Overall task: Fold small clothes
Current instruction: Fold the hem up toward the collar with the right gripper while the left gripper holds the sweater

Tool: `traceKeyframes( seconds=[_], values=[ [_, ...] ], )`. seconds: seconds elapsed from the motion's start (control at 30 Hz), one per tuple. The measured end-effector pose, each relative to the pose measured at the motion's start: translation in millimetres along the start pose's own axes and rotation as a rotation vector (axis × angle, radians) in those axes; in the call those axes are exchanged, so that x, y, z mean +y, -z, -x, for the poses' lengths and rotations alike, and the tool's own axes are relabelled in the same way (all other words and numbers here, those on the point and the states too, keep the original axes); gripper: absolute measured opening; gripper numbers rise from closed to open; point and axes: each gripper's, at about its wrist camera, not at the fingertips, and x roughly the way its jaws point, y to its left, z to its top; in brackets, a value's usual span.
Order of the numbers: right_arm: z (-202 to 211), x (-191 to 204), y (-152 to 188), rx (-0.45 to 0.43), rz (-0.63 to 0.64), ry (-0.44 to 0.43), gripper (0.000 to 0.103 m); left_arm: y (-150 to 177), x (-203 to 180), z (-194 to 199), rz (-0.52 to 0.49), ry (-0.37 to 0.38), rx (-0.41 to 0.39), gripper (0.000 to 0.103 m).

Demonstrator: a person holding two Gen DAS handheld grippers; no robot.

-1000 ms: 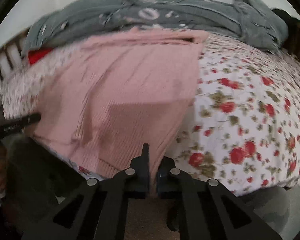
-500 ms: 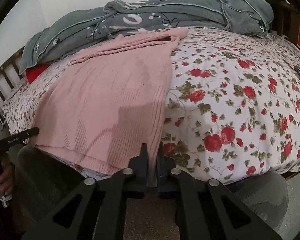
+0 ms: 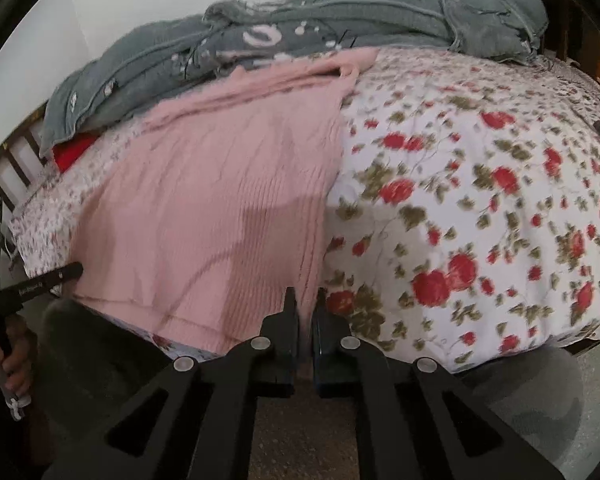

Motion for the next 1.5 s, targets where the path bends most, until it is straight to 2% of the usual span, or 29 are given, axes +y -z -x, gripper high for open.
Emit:
traceKeyframes(
  seconds=[0.17, 0.5, 0.7, 0.8, 1.17, 1.33, 1.5],
  values=[
    [25.6, -0.4, -9.6, -0.063, -0.007, -0.036, 0.005, -5.7, 11.4, 16.6, 0.058, 0.075, -0.024, 0.007],
    [72.5, 20.4, -34.1, -0.174, 0.011, -0.074, 0.005, -27.4, -0.6, 70.1, 0.045, 0.113, -0.151, 0.007],
    [88.4, 20.1, -62.6, -0.195, -0.036, -0.113, 0.005, -49.8, 0.3, 86.5, 0.076, 0.144, -0.181, 0.007],
    [92.0, 23.1, -76.7, -0.201, -0.023, -0.094, 0.005, -64.5, 1.9, 91.9, 0.098, 0.137, -0.187, 0.007],
    [97.3, 43.4, -147.3, -0.245, 0.038, -0.024, 0.005, -117.3, -4.0, 99.6, 0.114, 0.124, -0.224, 0.007],
    [89.8, 48.1, -177.7, -0.258, 0.032, -0.011, 0.004, -147.3, -4.1, 90.7, 0.126, 0.128, -0.234, 0.007],
    [65.3, 43.2, -211.3, -0.248, -0.004, -0.012, 0.004, -181.3, -2.3, 68.7, 0.138, 0.129, -0.223, 0.007]
  ],
)
